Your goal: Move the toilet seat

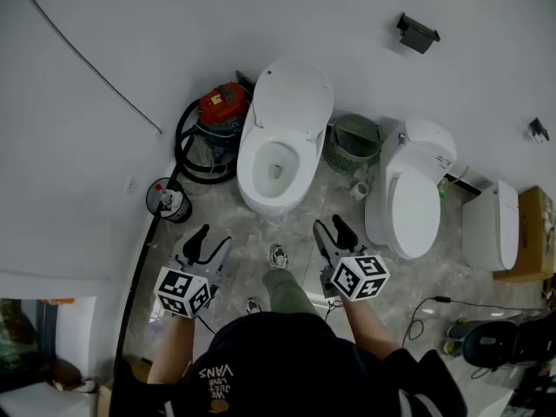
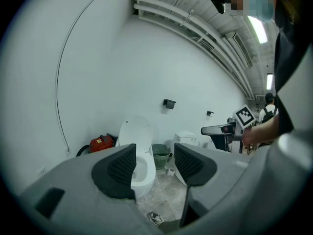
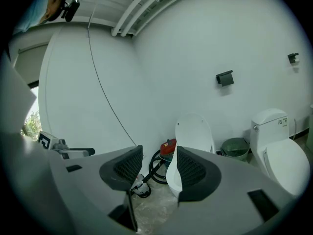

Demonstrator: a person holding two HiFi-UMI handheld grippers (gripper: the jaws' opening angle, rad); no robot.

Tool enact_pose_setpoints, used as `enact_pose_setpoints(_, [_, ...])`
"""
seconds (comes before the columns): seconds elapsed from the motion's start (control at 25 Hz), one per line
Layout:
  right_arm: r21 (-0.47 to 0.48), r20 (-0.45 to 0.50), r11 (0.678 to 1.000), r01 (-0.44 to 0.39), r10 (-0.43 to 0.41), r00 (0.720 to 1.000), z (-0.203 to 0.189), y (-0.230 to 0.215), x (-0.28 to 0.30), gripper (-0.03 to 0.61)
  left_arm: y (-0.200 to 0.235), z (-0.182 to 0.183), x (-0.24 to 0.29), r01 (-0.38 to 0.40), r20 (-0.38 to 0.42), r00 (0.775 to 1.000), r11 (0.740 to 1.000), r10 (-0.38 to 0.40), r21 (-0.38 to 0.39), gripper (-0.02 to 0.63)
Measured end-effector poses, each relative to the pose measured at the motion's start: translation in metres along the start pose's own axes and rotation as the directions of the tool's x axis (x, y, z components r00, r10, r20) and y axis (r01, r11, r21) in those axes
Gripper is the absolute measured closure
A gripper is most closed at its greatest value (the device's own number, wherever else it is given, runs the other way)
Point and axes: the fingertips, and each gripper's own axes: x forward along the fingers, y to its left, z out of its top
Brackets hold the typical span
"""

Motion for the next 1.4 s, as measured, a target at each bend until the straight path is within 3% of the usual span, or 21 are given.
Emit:
enact_pose_setpoints(0.48, [0.008, -0.057, 1.0, -0.012, 0.013, 0.998, 0.043, -0.093, 0.097, 0.382, 0.028, 0.045, 0.121, -0.021, -0.016, 1.0, 1.0, 0.022, 0.021, 0.38])
enact_pose_setpoints(0.72, [0.012, -0.103, 1.0, -0.014, 0.016, 0.995, 0.041, -0.132, 0.134, 0.391, 0.042, 0.036, 0.173, -0.024, -0.056, 0.998, 0.998, 0.027, 0.054, 0.38])
enact_pose_setpoints(1.08, [0.018, -0.29, 0.999, 0.036, -0.029, 0.957, -0.028, -0.155, 0.184, 0.405, 0.091, -0.002, 0.21, -0.063, -0.16, 0.986, 0.996, 0.054, -0.057, 0.379])
enact_pose_setpoints(1.2, [0.002, -0.338, 0.996, 0.094, -0.087, 0.937, -0.05, -0.157, 0.196, 0.409, 0.12, -0.022, 0.223, -0.083, -0.183, 0.981, 0.989, 0.059, -0.125, 0.379])
enact_pose_setpoints(1.4, [0.081, -0.41, 0.971, 0.224, -0.172, 0.895, -0.091, -0.164, 0.206, 0.413, 0.156, -0.06, 0.248, -0.058, -0.275, 0.961, 0.976, -0.002, -0.211, 0.382])
